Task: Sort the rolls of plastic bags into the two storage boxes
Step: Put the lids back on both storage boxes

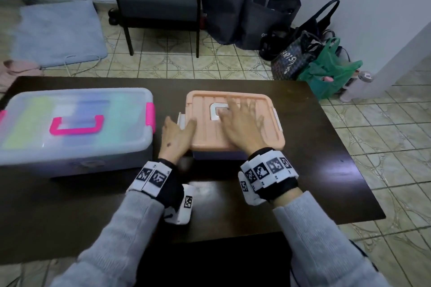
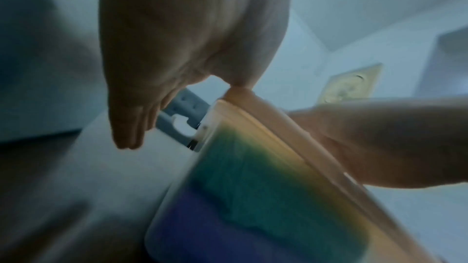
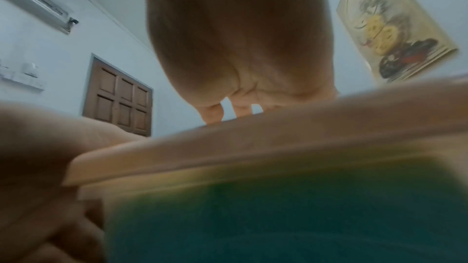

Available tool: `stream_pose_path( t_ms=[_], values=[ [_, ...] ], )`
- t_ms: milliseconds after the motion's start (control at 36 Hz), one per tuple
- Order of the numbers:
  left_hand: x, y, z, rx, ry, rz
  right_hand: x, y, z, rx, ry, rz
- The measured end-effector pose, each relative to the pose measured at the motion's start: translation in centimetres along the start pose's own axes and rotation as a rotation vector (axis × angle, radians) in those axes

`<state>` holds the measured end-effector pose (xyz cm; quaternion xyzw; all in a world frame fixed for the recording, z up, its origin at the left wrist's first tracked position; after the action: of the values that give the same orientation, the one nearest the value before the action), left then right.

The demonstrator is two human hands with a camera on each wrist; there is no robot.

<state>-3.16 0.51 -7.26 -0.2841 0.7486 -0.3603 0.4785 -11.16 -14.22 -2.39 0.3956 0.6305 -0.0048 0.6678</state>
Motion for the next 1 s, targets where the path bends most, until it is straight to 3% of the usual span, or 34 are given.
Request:
stream_pose_path(
  t_ms=[139, 222, 333, 667, 806, 1000],
  values=[
    [1.9, 3.0, -0.8, -0.269, 0.141, -0.537, 2.5, 3.6, 1.0, -0.106, 0.069, -0.053],
    [2.7, 2.5, -1.7, -0.296, 0.263, -0.736, 3.9, 3.9, 1.2, -0.095, 0.125, -0.089],
    [2.3, 1.9, -1.9, -0.249, 0.245, -0.816, 4.8, 3.7, 1.0, -0.108, 0.136, -0.208],
    [1.7, 1.7, -1.3, -0.131, 0.104, -0.849, 5.1, 3.5, 1.2, -0.091, 0.159, -0.290],
    [1.9, 1.9, -0.9, -0.125, 0.116, -0.805, 5.3, 3.4, 1.2, -0.087, 0.157, -0.274],
    [0.8, 0.4, -0.5, 0.054, 0.058, -0.594, 5.2, 3.3, 1.2, -0.101, 0.159, -0.260]
  ],
)
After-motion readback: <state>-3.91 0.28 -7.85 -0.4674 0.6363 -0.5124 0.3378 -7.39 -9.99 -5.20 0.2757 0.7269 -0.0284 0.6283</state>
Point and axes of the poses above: each hand's wrist, its own z-axis towards the middle knuckle, its own x-axis out of the palm, y = z × x, the point moved 7 cm from there along z, towards the middle knuckle, and after that the axes turned 4 degrees about z, right-handed, at the moved point
